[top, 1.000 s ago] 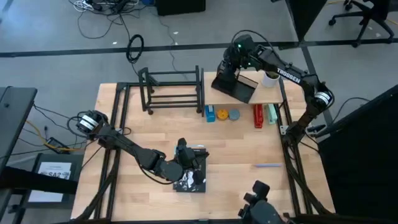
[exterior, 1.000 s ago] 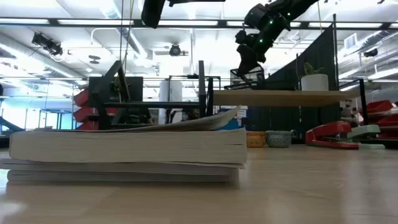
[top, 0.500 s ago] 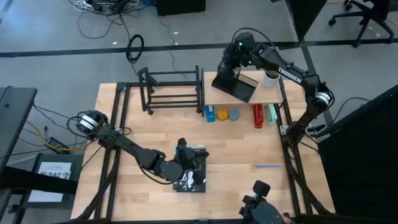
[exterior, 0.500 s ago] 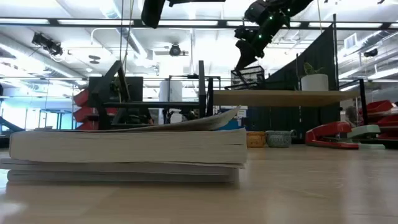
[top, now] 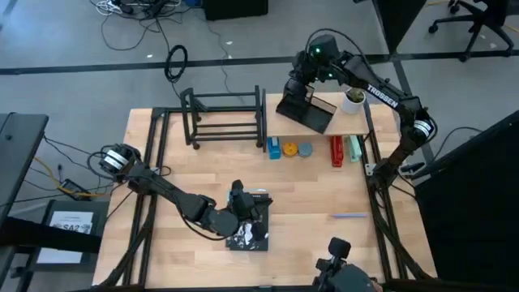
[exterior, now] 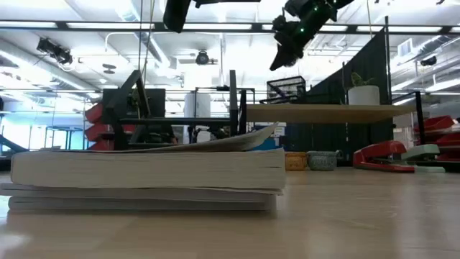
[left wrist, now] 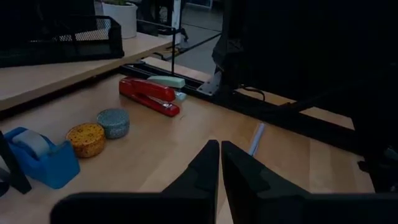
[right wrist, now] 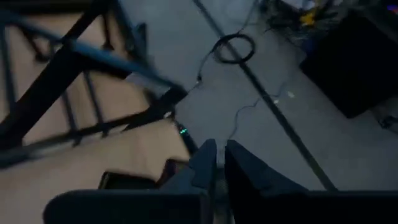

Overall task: Stock shelves
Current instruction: Remove the white vase plant from the shelf

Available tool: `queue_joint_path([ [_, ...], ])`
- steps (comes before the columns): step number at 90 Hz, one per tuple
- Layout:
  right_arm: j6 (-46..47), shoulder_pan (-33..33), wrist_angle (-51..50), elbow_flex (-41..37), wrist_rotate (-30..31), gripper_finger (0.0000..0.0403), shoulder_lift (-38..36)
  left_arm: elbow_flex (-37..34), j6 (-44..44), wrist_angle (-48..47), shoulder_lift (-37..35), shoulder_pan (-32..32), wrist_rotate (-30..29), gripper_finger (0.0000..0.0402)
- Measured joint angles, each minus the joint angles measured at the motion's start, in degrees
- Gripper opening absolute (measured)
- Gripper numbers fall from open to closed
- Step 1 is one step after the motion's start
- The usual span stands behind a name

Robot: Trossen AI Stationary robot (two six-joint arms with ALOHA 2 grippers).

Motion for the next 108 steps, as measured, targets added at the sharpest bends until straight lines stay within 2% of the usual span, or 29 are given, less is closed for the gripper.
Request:
queue_joint_path([
  [9, -1.2, 0.0, -4.2, 0.0, -2.8, 0.005, 0.0, 0.0, 0.0, 0.0, 0.0, 0.0, 0.0, 0.0],
  [19, -1.2, -0.2, -6.5, 0.0, -3.2, 0.0076, 0.0, 0.0, 0.0, 0.0, 0.0, 0.0, 0.0, 0.0],
  [36, -1.2, -1.7, -6.5, -1.2, -3.6, 0.0101, 0.0, 0.0, 0.0, 0.0, 0.0, 0.0, 0.0, 0.0],
  [60, -2.1, -3.0, -7.0, -3.1, -5.4, 0.0096, 0.0, 0.0, 0.0, 0.1, 0.0, 0.0, 0.0, 0.0],
  [97, -7.1, -2.8, -11.0, -3.1, -18.1, 0.0078, 0.1, 0.0, 0.0, 1.2, 0.0, 0.0, 0.0, 0.0],
  [108, -7.4, -2.2, -10.5, -3.1, -16.1, 0.0084, 0.1, 0.0, 0.0, 1.4, 0.0, 0.0, 0.0, 0.0],
])
